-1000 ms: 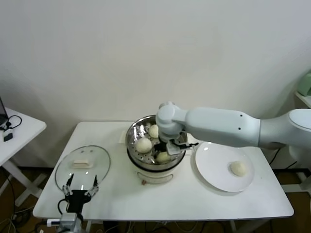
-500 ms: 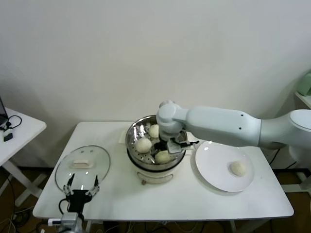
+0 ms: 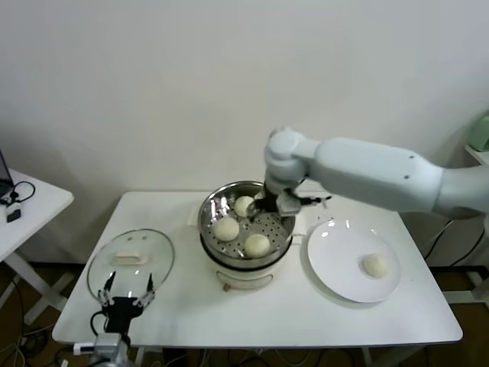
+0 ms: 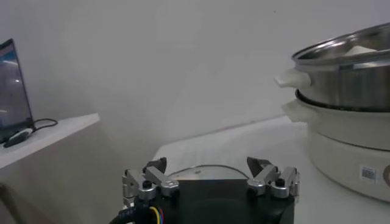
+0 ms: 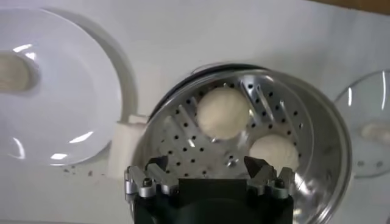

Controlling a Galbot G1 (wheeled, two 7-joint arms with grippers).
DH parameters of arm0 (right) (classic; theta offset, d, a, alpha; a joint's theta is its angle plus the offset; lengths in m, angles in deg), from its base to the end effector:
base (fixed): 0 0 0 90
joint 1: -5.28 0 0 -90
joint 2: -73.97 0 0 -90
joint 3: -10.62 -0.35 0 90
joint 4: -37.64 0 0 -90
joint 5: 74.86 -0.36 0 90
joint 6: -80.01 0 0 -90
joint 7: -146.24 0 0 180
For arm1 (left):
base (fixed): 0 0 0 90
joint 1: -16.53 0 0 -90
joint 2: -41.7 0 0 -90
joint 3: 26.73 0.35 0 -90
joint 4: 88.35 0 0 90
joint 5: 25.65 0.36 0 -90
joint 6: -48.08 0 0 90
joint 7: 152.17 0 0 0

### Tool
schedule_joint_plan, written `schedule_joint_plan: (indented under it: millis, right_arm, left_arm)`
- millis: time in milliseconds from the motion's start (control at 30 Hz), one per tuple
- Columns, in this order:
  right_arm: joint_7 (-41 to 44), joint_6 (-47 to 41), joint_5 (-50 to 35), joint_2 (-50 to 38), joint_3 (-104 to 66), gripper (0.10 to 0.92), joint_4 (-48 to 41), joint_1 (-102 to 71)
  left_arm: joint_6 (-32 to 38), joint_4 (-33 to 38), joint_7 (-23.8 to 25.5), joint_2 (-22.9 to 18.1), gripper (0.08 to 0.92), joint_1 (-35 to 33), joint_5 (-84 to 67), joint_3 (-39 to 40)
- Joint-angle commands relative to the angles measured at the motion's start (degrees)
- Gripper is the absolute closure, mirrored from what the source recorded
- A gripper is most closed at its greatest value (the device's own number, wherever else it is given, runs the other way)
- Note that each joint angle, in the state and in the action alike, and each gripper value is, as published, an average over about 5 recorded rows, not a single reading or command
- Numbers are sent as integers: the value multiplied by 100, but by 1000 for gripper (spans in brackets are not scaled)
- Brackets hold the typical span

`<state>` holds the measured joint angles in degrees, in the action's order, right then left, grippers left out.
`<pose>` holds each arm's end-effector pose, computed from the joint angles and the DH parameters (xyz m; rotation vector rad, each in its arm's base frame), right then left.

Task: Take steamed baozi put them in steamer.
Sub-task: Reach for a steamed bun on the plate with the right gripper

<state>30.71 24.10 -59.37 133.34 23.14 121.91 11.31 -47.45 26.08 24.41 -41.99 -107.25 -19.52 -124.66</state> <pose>0.5156 0.1043 -0.0236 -1.9135 0.0854 -2.3820 0.1615 0.0670 -0.3425 0.1902 -2.8619 -0.3988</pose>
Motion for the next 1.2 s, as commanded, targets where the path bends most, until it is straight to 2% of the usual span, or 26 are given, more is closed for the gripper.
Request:
schedule_joint_plan:
  millis: [33,100,200,333,500,767,1200]
  right_arm:
    - [-177,-2093,-3002,-1521,1999,203,-29,1801]
    - [-246,-2606,-3655,-1847,2410,203,-156,1925]
    - [-281,-3047,-4057,-2324,2534,203,-430,1753]
    - [-287,-3572,-3998,-2939,2401,203,-643,1175]
    - [-333,-3864,-3533,-3372,1364,203,-957,-134]
    - [-379,-3987,-2664,-3131,-28,203,-1813,-1867]
    - [-442,-4001,-2322,-2598,-876,203,-2491,-2983]
  left_arm:
    - [7,37,-5,50,177,4,-25,16]
    - [13,41,-2,58,177,5,-33,23]
    - [15,48,-1,67,177,7,-36,44]
    - [12,75,2,60,177,18,-36,72]
    - [14,73,6,57,177,29,-30,84]
    - [18,91,-34,-10,177,-9,13,102]
    - [21,64,-54,-101,177,-7,88,139]
